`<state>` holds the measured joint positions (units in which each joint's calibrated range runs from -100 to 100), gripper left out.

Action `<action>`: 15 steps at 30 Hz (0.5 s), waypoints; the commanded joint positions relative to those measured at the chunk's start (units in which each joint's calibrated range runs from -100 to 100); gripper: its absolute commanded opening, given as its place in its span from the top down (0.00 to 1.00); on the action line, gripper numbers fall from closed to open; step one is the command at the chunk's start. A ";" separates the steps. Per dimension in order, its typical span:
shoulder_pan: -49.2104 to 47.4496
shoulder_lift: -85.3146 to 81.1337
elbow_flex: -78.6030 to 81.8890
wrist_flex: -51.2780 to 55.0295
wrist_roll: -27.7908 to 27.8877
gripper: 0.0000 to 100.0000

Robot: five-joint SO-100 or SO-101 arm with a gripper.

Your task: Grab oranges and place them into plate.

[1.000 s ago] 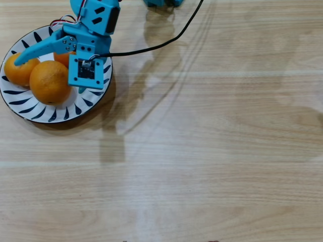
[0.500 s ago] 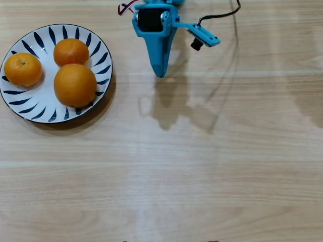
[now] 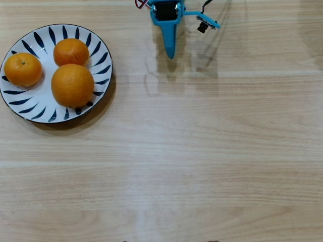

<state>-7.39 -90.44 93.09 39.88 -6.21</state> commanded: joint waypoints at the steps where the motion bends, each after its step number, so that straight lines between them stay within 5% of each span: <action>1: -0.19 -9.06 2.92 7.18 2.55 0.98; 15: -2.69 -9.06 6.54 11.65 2.39 0.98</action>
<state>-8.48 -98.73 98.85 51.25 -3.70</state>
